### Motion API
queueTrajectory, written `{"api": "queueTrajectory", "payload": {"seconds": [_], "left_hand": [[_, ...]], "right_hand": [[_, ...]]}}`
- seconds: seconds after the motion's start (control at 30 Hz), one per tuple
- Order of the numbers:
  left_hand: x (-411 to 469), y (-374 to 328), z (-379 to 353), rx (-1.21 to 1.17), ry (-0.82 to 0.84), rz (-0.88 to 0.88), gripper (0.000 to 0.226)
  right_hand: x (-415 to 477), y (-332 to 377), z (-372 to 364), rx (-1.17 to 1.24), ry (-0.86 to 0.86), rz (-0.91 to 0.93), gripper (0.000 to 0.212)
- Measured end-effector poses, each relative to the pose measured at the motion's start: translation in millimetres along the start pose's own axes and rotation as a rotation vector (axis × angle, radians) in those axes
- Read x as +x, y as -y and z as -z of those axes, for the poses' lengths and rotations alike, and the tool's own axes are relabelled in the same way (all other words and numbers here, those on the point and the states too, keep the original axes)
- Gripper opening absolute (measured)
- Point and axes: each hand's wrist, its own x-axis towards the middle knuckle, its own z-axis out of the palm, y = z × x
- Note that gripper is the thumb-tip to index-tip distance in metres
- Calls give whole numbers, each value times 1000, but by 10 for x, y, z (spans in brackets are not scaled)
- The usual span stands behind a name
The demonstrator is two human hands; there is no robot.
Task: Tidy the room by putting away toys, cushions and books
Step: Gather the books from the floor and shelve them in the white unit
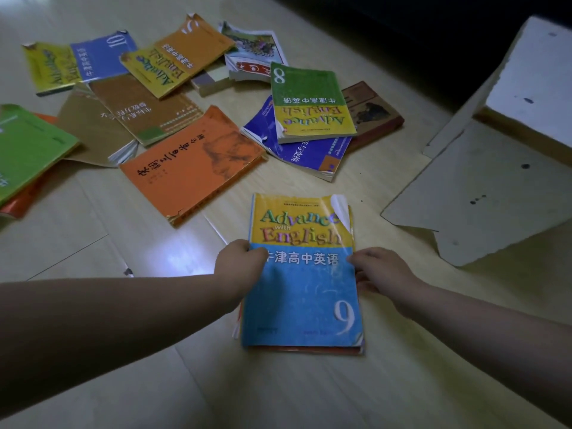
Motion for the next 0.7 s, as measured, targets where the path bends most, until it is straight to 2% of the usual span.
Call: {"api": "queueTrajectory", "payload": {"seconds": [0.1, 0.2, 0.3, 0.5, 0.57, 0.63, 0.7], "left_hand": [[-13, -44, -24, -37, 50, 0, 23], [-37, -44, -10, -47, 89, 11, 22], [-36, -17, 15, -51, 116, 20, 27], [-27, -52, -1, -33, 88, 22, 19], [-32, -45, 1, -26, 91, 15, 20], [-38, -47, -2, -39, 87, 15, 21], [-60, -31, -34, -71, 79, 34, 20]], "right_hand": [[35, -23, 29, -45, -24, 13, 13], [15, -77, -14, -227, -25, 18, 17], [-36, -107, -100, -338, 19, 24, 24], [-117, -134, -184, -421, 168, -6, 36], [-135, -125, -177, -409, 189, 2, 29], [-128, -119, -153, -363, 177, 2, 12], [-125, -124, -130, -324, 163, -18, 10]]}}
